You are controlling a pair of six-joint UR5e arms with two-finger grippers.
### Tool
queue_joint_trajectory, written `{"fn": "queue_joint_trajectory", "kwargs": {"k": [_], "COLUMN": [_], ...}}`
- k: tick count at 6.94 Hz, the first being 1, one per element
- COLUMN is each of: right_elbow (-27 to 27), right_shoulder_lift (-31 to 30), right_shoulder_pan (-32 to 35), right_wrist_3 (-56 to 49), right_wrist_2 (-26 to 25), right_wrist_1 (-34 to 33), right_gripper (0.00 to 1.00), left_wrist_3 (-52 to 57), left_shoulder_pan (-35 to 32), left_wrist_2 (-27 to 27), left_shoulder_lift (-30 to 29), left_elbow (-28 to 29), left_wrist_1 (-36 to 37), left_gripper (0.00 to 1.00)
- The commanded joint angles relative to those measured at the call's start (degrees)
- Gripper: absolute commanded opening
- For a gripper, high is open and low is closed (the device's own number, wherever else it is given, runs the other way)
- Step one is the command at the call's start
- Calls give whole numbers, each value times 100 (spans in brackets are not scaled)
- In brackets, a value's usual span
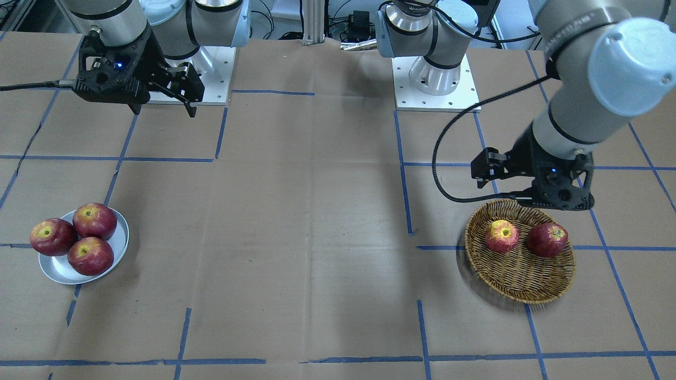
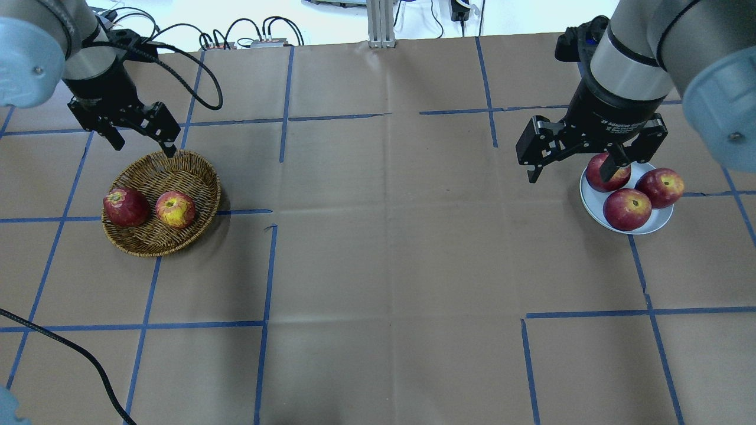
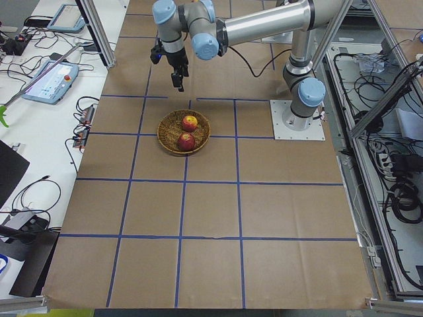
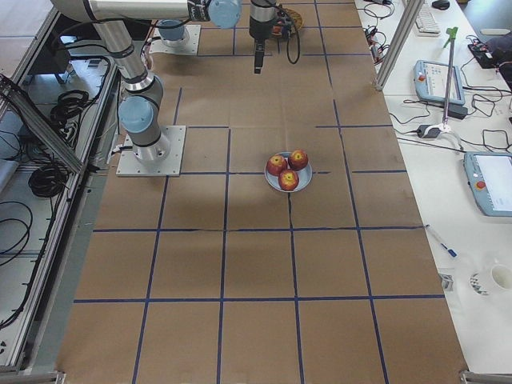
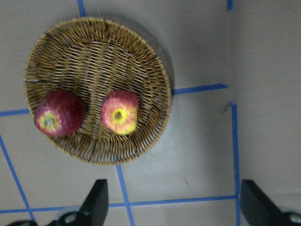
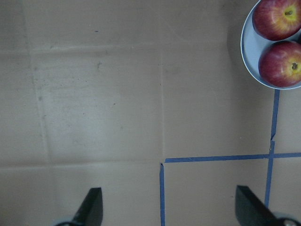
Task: Transfer apple from basket to plate
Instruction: 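Lower the left gripper onto the red-yellow apple in the basket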
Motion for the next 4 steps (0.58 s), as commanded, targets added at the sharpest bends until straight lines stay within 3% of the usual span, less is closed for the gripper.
{"fn": "queue_joint_trajectory", "kwargs": {"k": [1, 4], "right_elbow": [0, -9], "right_shoulder_lift": [0, 0], "right_shoulder_pan": [-3, -3], "right_wrist_3": [-15, -33], "right_wrist_2": [0, 0], "right_wrist_1": [-6, -33], "right_gripper": [100, 100], "left_wrist_3": [1044, 1099], "left_shoulder_pan": [250, 259], "left_wrist_2": [-27, -123], "left_shoulder_lift": [-311, -716], "left_elbow": [-753, -877], "left_wrist_1": [1460, 1543], "left_gripper": [98, 98]}}
